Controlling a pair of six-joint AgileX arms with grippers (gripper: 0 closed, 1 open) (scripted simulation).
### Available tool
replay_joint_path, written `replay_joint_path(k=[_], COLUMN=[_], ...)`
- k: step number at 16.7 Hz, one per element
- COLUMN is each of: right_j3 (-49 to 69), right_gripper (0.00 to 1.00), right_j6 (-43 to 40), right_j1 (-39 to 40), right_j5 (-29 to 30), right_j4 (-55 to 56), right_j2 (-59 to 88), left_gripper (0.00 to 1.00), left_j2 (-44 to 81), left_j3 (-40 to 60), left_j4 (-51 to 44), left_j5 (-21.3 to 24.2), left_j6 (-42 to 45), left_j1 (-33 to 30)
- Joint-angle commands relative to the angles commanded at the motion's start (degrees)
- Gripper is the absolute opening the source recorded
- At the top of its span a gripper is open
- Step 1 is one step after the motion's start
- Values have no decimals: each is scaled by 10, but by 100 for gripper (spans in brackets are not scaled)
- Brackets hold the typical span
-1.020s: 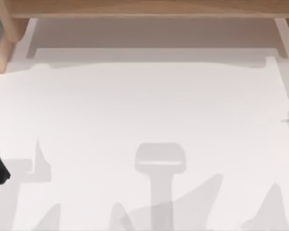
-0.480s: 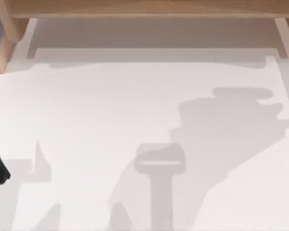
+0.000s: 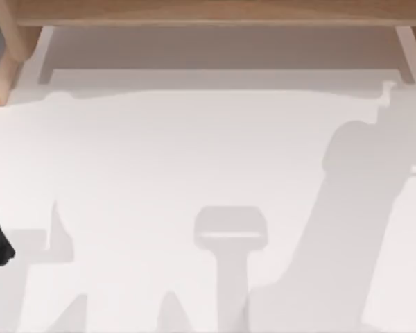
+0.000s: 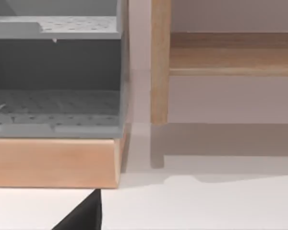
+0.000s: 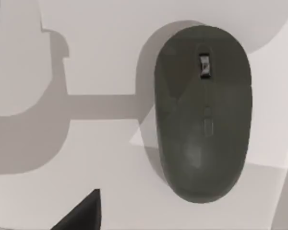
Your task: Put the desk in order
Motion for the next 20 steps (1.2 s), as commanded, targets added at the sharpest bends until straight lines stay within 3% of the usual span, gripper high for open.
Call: replay_joint_path(k=[5,20], right_j3=[69,29], right_gripper=[100,100], right_j6=[-25,-24], right_j1=[3,4], right_j5=[-6,-6], right_j4=[-25,7], right_j2=[80,71], left_gripper=[100,100], left_j2=[0,0], left_j3=[0,0], left_j4=[0,0], left_j5=[0,0], left_j6=[0,0], left_j1=[0,0])
